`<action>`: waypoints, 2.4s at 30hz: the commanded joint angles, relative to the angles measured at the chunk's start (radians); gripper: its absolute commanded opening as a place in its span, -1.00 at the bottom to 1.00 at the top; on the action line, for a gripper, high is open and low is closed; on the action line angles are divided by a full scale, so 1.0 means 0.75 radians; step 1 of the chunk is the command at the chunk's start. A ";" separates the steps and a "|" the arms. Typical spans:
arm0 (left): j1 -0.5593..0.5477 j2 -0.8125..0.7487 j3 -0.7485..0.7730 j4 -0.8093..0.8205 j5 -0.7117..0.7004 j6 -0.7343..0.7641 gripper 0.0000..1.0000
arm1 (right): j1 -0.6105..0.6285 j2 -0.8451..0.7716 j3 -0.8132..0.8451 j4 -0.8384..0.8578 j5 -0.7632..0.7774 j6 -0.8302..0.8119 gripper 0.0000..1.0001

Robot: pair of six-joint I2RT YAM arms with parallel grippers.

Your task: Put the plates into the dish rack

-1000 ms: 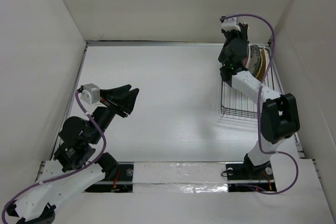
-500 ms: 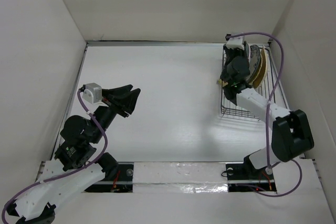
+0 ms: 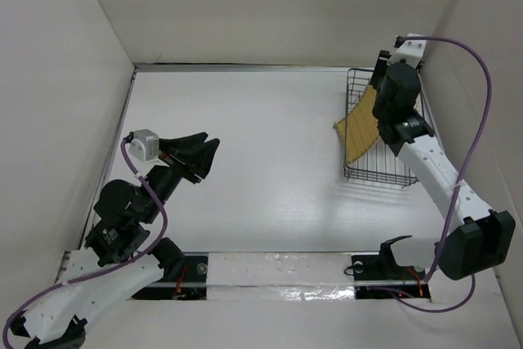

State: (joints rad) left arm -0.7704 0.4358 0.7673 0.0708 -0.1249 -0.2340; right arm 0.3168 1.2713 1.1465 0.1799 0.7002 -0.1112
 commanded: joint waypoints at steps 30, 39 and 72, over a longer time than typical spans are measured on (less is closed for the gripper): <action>0.002 0.006 0.012 0.069 0.030 -0.011 -0.25 | -0.253 0.045 0.095 -0.925 -0.394 0.443 -0.14; 0.002 0.002 0.012 0.067 0.027 -0.009 -0.25 | -0.220 0.097 0.144 -0.898 -0.318 0.443 -0.95; 0.002 0.028 0.012 0.065 0.017 -0.003 -0.24 | 0.103 -0.014 0.210 -0.091 0.255 -0.021 -1.00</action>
State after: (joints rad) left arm -0.7704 0.4492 0.7673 0.0704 -0.1101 -0.2340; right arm 0.3817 1.2427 1.2552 -0.1135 0.8310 -0.0608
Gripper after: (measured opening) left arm 0.375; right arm 0.170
